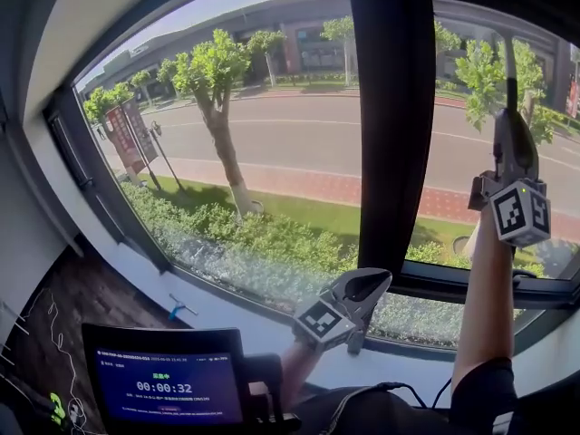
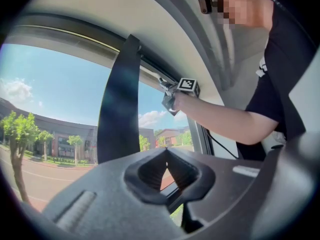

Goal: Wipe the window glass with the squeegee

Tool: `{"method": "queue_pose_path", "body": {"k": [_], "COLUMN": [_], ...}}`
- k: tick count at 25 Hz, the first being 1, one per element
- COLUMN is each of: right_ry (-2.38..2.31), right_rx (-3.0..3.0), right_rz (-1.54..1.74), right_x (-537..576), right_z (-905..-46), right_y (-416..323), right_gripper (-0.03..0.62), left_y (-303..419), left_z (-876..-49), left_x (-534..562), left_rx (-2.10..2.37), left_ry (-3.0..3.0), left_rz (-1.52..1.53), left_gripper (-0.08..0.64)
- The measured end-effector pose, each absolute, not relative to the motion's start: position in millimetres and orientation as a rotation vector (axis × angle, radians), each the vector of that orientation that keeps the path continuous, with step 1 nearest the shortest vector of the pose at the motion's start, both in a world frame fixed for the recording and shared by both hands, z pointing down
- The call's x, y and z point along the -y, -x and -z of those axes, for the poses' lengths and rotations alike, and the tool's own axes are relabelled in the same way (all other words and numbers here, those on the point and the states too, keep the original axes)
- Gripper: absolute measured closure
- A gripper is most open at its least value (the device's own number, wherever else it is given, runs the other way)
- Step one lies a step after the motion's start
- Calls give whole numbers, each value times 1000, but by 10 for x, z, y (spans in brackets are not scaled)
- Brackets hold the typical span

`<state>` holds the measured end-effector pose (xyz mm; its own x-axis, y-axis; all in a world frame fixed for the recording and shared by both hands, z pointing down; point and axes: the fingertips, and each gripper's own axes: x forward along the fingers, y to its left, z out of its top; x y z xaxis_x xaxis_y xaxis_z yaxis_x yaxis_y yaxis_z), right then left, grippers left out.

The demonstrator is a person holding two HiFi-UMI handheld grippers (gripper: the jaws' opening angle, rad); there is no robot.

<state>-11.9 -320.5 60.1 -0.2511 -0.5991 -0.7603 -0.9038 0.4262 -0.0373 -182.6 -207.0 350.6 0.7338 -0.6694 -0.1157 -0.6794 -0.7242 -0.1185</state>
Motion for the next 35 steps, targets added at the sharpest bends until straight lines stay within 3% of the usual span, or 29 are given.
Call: {"method": "queue_pose_path", "body": {"k": [15, 35], "right_ry": [1275, 1262], "right_rx": [-1914, -1957], "right_rz": [-558, -567], "right_x": [3537, 3457], "right_z": [-427, -678], "right_y": [271, 242], "right_gripper": [494, 492], "left_y": [2229, 2070], "left_z": [-3542, -3560], "left_x": [2145, 2124], "left_rx": [-1101, -1071], "left_ry": [2771, 2812], "left_rz": [-90, -87], "left_gripper": [557, 557]}}
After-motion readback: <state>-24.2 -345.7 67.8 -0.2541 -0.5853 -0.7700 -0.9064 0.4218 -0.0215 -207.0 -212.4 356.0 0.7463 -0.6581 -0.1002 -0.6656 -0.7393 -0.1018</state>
